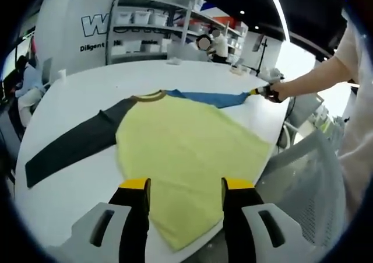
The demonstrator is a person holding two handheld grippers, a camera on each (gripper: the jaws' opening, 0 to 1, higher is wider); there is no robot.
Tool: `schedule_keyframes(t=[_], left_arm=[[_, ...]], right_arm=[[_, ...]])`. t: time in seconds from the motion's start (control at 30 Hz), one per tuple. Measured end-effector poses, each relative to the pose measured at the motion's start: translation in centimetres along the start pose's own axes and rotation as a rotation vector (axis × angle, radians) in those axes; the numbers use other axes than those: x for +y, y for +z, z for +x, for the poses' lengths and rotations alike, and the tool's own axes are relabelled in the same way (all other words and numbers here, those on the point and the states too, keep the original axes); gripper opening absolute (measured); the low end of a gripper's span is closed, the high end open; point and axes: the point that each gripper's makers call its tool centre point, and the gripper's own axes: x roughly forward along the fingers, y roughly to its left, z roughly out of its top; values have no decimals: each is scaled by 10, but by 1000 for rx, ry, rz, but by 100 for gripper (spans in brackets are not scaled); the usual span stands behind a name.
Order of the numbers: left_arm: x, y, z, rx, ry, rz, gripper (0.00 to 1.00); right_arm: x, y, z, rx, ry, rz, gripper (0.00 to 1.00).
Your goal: Fold the garment on the visible template until the final outline fits inside the template.
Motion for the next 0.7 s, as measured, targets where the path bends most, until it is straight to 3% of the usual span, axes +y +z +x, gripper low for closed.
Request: schedule_keyframes(t=[0.37,0.7], left_arm=[[5,-2,-2,-15,11,-6,57],[5,-1,-4,-35,18,-10,66]], right_arm=[[47,49,0,-96,83,-109,0],[119,87,-1,-169,221,-198,0]])
